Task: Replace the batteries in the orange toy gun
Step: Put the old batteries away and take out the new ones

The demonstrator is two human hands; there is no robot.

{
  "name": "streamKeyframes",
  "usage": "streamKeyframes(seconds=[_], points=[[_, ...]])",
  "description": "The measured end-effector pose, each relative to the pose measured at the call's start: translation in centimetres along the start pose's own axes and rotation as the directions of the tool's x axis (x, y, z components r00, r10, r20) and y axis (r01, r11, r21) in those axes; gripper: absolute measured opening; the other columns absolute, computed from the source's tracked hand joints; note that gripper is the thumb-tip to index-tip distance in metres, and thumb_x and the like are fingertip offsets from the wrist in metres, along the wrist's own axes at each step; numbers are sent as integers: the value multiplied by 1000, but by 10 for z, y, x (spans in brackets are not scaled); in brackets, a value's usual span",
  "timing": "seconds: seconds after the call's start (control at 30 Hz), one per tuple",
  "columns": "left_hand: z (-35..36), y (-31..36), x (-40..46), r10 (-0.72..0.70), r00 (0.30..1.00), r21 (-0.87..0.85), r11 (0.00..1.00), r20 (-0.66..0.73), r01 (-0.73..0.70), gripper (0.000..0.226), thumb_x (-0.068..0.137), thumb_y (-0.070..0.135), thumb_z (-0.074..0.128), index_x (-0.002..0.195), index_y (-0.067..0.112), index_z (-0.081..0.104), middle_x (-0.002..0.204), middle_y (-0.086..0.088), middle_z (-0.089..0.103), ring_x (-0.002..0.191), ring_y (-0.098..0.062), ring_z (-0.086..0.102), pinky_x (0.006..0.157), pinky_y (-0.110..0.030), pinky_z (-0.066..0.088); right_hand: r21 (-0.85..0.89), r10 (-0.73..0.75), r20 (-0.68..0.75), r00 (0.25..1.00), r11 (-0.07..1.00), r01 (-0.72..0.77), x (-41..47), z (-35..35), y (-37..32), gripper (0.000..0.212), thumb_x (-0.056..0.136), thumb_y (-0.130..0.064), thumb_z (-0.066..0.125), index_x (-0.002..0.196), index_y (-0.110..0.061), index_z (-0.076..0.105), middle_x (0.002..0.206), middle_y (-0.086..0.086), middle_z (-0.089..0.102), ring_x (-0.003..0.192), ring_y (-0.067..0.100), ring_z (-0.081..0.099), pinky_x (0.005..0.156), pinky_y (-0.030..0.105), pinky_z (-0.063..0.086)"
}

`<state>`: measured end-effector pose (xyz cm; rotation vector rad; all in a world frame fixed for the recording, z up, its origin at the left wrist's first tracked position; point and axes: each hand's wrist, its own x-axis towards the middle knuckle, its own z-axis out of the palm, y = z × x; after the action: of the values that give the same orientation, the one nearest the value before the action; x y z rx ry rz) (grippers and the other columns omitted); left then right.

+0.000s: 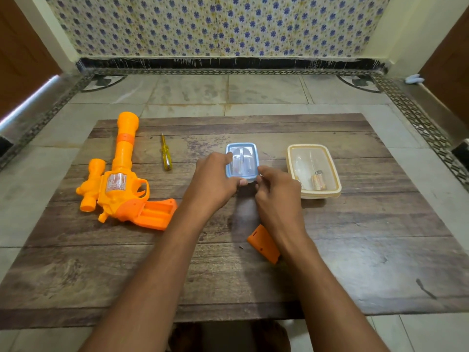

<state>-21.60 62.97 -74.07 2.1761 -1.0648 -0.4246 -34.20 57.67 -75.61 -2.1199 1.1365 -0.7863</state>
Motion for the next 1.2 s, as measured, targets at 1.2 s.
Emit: streamKeyframes(seconds=[1.2], points=[[41,51,-50,-214,955,-609,792,-205,47,25,96,0,59,107,22,63,82,-5,79,68,-20,77,72,-43,65,220,139,-272,952,972,-79,-11,-70,47,28,103,-24,49,116,-15,72,103,6,69,92,23,66,85,49,55]])
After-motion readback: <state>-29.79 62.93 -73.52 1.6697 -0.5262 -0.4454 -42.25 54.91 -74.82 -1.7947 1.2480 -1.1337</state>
